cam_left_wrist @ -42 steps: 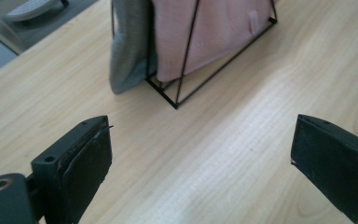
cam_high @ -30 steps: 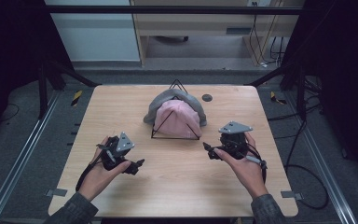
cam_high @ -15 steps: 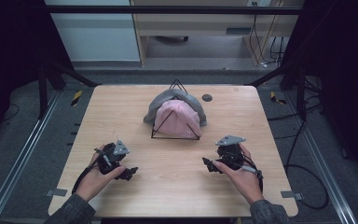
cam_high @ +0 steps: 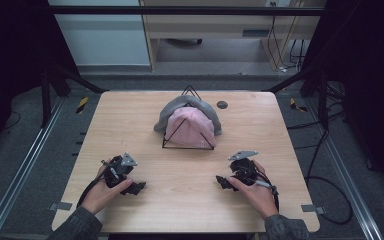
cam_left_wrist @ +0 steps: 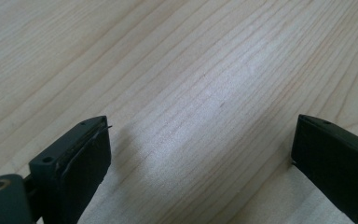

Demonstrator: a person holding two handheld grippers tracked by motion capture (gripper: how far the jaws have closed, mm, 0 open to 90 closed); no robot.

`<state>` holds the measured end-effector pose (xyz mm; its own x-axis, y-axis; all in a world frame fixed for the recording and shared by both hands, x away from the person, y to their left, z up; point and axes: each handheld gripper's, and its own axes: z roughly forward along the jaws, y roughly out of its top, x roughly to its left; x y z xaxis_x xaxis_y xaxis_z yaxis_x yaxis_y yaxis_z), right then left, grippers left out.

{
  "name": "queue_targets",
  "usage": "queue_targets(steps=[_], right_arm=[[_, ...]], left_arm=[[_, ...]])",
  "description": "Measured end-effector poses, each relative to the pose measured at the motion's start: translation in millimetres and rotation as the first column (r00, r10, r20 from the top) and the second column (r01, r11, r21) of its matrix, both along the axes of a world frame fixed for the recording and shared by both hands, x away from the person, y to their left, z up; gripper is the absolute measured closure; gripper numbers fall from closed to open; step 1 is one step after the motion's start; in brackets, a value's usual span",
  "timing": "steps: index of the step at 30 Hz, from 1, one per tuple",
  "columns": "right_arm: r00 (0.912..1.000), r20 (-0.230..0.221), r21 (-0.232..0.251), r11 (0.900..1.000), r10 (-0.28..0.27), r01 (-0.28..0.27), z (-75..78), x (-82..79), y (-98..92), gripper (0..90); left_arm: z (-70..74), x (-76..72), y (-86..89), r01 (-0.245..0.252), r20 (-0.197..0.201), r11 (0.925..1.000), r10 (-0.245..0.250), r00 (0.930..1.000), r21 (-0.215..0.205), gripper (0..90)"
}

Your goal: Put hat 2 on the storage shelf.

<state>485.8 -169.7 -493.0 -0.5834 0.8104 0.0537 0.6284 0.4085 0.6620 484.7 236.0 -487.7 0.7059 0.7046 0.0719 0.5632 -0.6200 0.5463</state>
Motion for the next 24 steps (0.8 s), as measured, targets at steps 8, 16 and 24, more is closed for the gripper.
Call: queue_targets(steps=[8, 16, 24], right_arm=[[0.9999, -0.013, -0.014, 1.0, 0.002, -0.002, -6.6, -0.5, 1.8, 7.4], [0.9991, 0.04, -0.043, 0.999, 0.015, -0.013, -12.1, -8.4, 7.0, 3.8], [0.995, 0.099, -0.005, 1.0, 0.014, -0.013, -18.5, -13.2, 6.2, 2.0]], left_arm=[[-5.3, 0.3, 0.3, -0.001, -0.039, 0.9996, 0.0, 0.9993, -0.028, 0.4], [-7.3, -0.8, 2.2, -0.006, -0.031, 0.9987, 0.004, 0.9995, -0.051, 0.0], [-8.1, -1.6, 2.8, -0.007, -0.023, 0.9981, 0.005, 0.9997, -0.061, 0.0]])
